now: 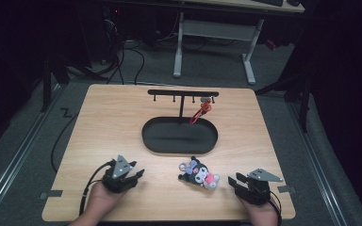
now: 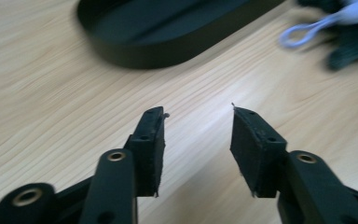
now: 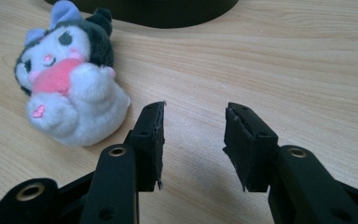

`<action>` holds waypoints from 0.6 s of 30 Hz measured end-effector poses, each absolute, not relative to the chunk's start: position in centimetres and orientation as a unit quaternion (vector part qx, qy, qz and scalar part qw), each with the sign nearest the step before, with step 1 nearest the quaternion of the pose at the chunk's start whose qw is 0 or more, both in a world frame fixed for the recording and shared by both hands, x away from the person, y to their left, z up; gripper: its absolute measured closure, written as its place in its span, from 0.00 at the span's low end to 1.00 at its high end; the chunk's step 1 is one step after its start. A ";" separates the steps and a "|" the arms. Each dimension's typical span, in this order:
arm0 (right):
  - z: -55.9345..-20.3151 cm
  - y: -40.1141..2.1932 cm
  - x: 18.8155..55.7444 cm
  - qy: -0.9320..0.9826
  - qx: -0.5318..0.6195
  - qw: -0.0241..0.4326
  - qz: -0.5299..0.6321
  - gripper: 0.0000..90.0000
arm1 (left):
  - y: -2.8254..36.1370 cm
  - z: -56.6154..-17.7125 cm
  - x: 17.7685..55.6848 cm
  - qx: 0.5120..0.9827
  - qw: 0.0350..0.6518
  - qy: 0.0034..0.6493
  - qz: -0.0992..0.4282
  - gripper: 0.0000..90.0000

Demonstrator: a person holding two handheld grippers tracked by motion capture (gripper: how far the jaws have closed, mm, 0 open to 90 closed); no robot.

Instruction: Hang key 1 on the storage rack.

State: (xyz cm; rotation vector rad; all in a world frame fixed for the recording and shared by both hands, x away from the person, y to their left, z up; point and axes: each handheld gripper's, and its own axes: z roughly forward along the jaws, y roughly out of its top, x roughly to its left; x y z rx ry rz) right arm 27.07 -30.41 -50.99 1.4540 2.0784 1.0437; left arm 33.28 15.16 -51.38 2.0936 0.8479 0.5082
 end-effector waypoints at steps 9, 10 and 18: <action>-51.2 -30.2 27.3 0.741 0.524 0.218 0.359 0.63 | 19.0 -52.2 35.2 0.810 0.395 0.386 0.197 0.48; -51.2 -30.2 27.4 0.739 0.529 0.221 0.355 0.64 | 19.0 -52.3 35.2 0.810 0.396 0.387 0.196 0.48; -51.2 -29.9 27.4 0.737 0.527 0.232 0.353 0.60 | 18.8 -52.1 35.3 0.812 0.395 0.378 0.206 0.46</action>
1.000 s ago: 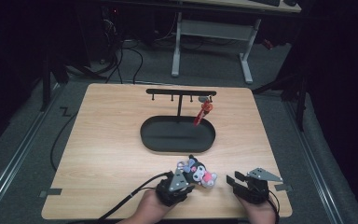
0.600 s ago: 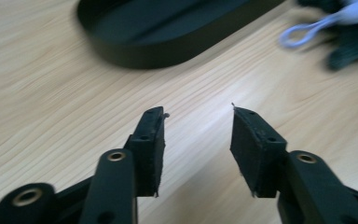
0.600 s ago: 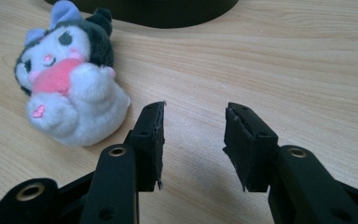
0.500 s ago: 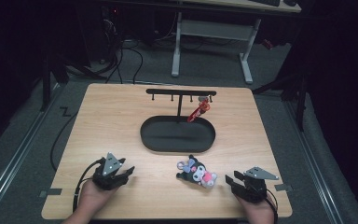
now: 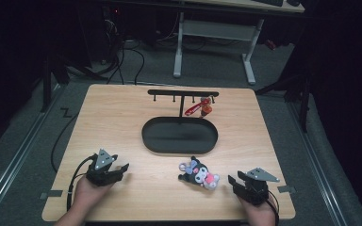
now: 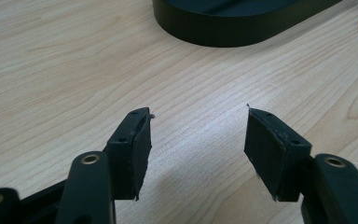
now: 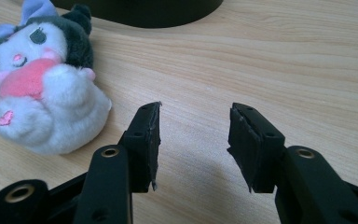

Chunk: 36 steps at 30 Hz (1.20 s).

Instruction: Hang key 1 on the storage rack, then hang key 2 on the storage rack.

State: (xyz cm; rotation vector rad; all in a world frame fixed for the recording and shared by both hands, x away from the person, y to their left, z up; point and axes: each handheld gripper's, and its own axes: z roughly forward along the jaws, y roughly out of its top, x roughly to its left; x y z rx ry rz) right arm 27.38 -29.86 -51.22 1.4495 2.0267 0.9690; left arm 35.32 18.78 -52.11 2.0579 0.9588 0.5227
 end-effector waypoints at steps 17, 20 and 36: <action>-50.2 -28.2 28.5 0.767 0.517 0.239 0.294 0.45 | 18.9 -51.8 35.3 0.810 0.408 0.370 0.201 0.46; -49.7 -28.2 28.6 0.772 0.516 0.242 0.282 0.46 | 18.8 -51.7 35.3 0.810 0.410 0.368 0.199 0.46; -49.0 -27.3 30.4 0.839 0.500 0.149 0.154 0.44 | 18.5 -51.6 35.0 0.816 0.411 0.358 0.192 0.45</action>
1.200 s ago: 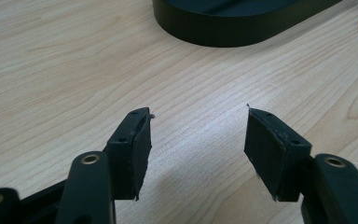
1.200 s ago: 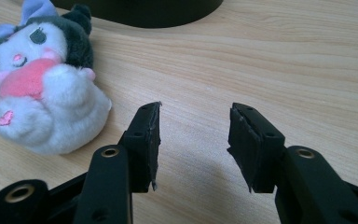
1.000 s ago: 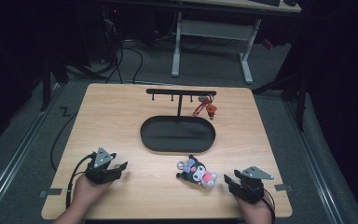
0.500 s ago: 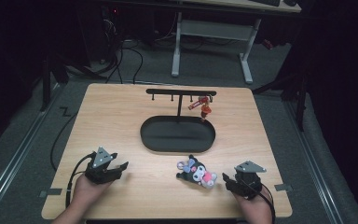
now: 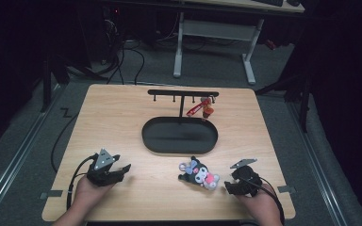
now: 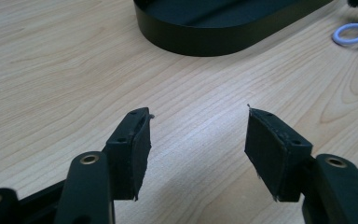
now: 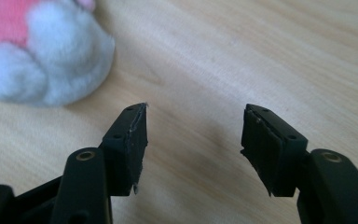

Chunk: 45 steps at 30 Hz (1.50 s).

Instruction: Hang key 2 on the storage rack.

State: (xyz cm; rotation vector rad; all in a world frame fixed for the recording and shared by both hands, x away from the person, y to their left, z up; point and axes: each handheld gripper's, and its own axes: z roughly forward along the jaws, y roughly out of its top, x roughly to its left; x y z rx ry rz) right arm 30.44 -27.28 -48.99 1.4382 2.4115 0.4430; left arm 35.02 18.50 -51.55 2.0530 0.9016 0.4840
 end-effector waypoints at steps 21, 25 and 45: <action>-47.4 -24.9 31.2 0.884 0.464 0.038 0.041 0.10 | 18.3 -51.6 34.6 0.824 0.403 0.348 0.194 0.46; -47.5 -24.6 31.2 0.887 0.459 0.031 0.031 0.04 | 18.3 -51.6 34.6 0.823 0.405 0.348 0.194 0.46; -46.6 -20.8 32.6 0.905 0.423 0.034 0.034 0.02 | 18.1 -51.5 34.6 0.826 0.405 0.342 0.192 0.46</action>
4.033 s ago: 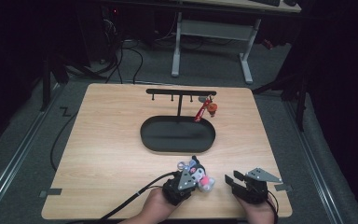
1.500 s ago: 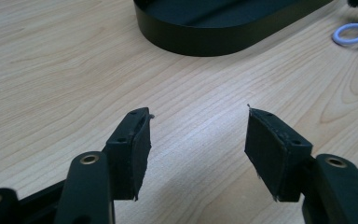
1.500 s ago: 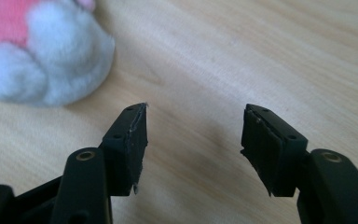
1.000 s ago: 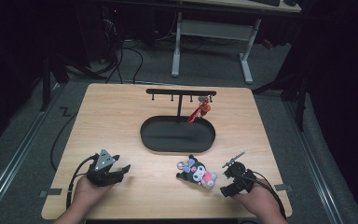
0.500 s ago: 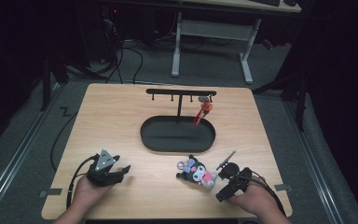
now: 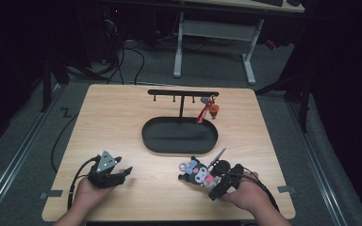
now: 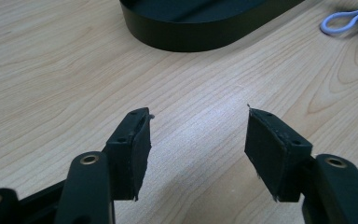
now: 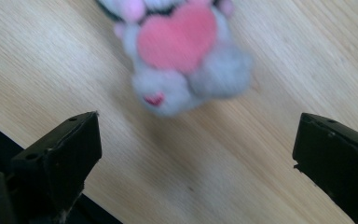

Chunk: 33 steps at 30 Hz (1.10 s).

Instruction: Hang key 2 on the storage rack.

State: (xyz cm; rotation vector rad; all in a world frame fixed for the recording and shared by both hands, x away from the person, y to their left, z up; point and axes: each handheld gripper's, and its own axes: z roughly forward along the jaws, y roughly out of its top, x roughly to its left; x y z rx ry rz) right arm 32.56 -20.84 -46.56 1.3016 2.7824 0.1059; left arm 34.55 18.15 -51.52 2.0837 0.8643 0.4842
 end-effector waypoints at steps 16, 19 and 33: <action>-47.7 -17.9 34.8 0.915 0.402 0.024 0.028 0.14 | 18.3 -51.4 34.4 0.825 0.408 0.341 0.191 0.45; -48.0 -17.8 34.9 0.917 0.398 0.023 0.028 0.23 | 18.3 -51.4 34.4 0.825 0.408 0.340 0.192 0.45; -47.8 -17.7 34.7 0.923 0.383 0.026 0.036 0.53 | 18.2 -51.5 34.4 0.827 0.407 0.338 0.191 0.45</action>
